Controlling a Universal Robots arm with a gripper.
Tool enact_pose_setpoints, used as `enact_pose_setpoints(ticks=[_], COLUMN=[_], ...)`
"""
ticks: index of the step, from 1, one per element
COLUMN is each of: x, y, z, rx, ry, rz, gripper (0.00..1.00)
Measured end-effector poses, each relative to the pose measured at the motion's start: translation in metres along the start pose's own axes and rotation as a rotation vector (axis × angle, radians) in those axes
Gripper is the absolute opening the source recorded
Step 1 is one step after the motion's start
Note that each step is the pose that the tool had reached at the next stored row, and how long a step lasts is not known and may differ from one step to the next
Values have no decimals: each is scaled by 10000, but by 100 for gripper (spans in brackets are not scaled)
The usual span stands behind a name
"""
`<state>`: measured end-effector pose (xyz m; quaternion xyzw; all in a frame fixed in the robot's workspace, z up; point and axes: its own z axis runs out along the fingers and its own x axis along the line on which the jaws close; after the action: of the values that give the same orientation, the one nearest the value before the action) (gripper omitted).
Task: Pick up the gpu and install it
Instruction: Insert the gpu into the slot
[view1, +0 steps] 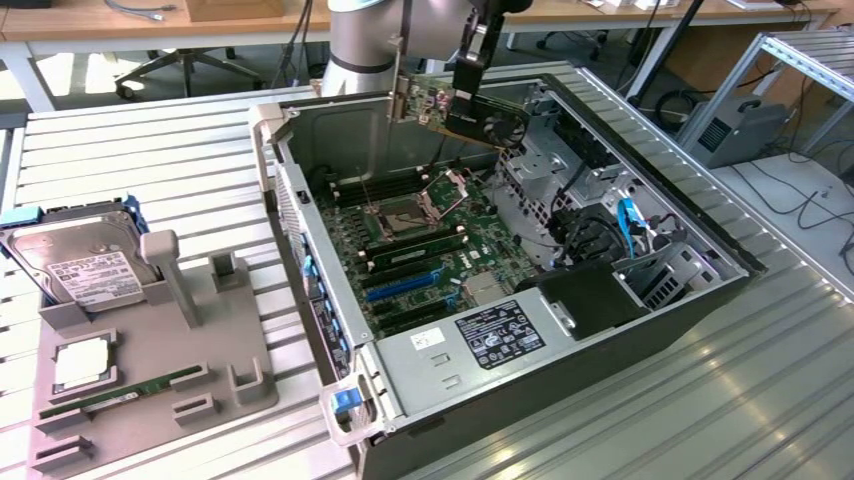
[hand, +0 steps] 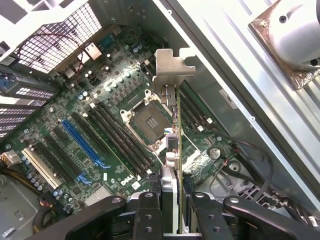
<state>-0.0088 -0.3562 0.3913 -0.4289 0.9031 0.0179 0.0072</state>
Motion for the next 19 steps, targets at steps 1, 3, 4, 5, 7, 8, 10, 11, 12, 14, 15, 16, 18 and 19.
enact_pose_setpoints(ticks=[1, 3, 4, 5, 7, 8, 10, 11, 12, 14, 15, 16, 18, 19], x=[-1, -2, -2, -3, -4, -5, -6, -7, -8, -9, -10, -10, -11, -12], y=[1, 1, 2, 3, 4, 4, 5, 6, 6, 7, 8, 8, 9, 10], z=[0, 0, 0, 0, 0, 0, 0, 0, 0, 1, 1, 0, 0, 0], rx=[-1, -3, -4, -5, -7, -7, -9, -10, -11, -13, -14, -15, -16, -17], ry=[2, 3, 4, 5, 6, 8, 9, 10, 11, 12, 13, 15, 16, 17], rz=[-40, -102, -133, -171, -232, -259, -317, -358, -391, -448, -483, -512, -572, -601], gripper=[27, 27, 27, 27, 27, 27, 27, 27, 27, 27, 27, 27, 27, 27])
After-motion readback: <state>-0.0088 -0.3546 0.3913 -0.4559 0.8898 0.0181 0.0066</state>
